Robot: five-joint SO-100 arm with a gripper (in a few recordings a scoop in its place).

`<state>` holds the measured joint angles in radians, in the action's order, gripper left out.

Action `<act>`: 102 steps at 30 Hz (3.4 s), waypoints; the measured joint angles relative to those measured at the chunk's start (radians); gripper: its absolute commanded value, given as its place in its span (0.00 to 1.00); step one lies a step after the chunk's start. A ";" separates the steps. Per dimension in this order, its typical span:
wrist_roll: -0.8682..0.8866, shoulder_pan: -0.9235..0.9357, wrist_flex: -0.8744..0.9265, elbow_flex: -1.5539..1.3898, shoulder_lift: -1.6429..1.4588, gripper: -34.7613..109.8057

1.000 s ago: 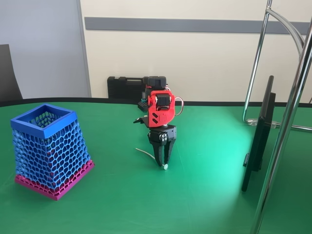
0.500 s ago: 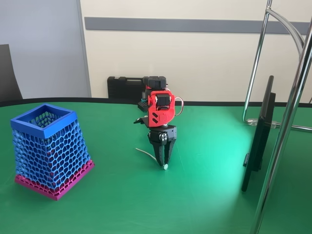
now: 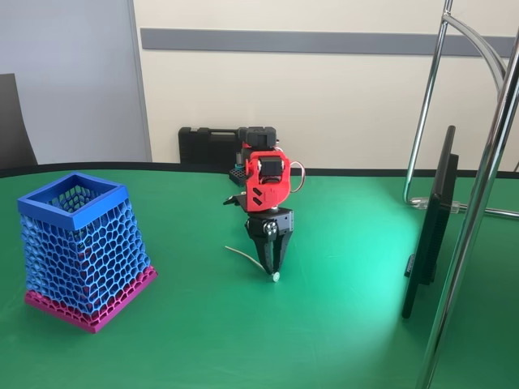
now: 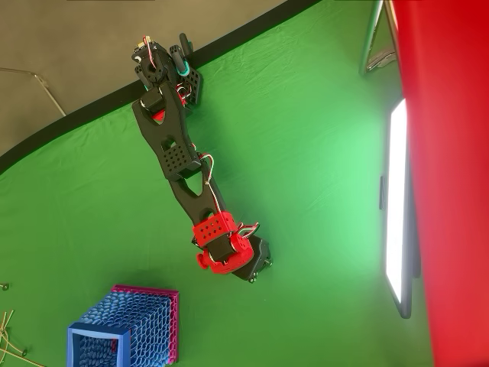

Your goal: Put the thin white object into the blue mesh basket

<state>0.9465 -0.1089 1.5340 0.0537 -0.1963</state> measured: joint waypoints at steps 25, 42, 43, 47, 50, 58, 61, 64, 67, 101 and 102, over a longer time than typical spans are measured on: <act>0.008 0.014 0.038 0.067 0.037 0.28; -0.006 0.014 0.038 0.067 0.037 0.26; -0.011 0.014 0.038 0.067 0.037 0.26; -0.018 0.014 0.038 0.052 0.037 0.25; -0.020 0.012 0.038 0.049 0.037 0.25; -0.023 0.012 0.038 0.049 0.037 0.28; -0.031 0.012 0.038 0.049 0.037 0.31; -0.031 0.012 0.038 0.049 0.037 0.33; -0.031 0.012 0.038 0.049 0.037 0.33; -0.049 -0.020 0.048 -0.126 -0.130 0.32; -0.049 -0.020 0.048 -0.130 -0.130 0.32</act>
<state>0.8974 -0.1289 1.5815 -0.0767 -0.3267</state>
